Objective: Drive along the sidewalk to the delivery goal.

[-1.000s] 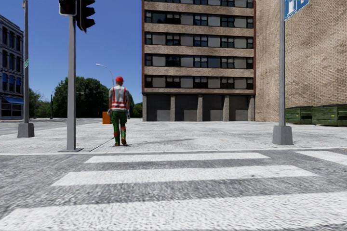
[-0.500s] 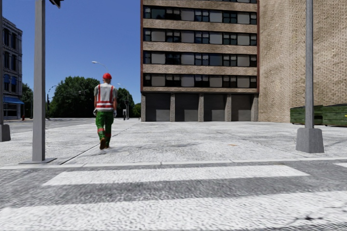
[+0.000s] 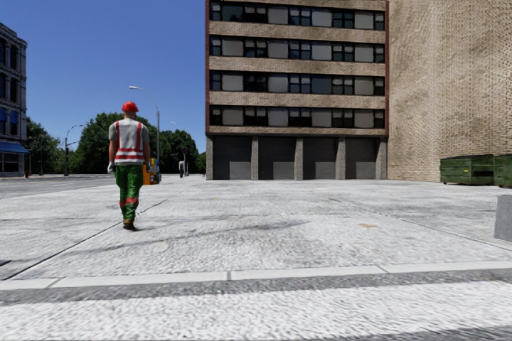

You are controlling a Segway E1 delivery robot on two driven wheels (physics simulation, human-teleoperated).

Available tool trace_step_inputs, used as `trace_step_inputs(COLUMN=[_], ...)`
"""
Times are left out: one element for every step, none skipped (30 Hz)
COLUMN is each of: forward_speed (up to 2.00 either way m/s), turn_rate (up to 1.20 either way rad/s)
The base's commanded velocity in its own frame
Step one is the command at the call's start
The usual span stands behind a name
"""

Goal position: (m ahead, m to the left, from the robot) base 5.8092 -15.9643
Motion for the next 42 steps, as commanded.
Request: trace_step_inputs(forward_speed=[2.0,2.0,2.0,2.0,2.0,2.0,2.0,2.0,2.0,1.98,1.98,1.98,1.98,1.98,1.98,1.98,1.98,1.98,1.98,1.99,1.99,1.99,1.99,1.99,2.0,2.0,2.0,2.0,2.0,2.0,2.0,2.0,2.0,2.0,2.0,2.0,2.0,2.0,2.0,2.0,2.0,2.0], turn_rate=[-0.09,-0.22,-0.42,-0.42,-0.49,-0.51,-0.51,-0.51,-0.52,-0.52,-0.52,-0.52,-0.52,-0.52,-0.52,-0.52,-0.52,-0.52,-0.52,-0.52,-0.52,-0.52,-0.52,-0.52,-0.52,-0.52,-0.52,-0.52,-0.52,-0.52,-0.52,-0.52,-0.52,-0.52,-0.52,-0.52,-0.52,-0.52,-0.52,-0.52,-0.52,-0.52])
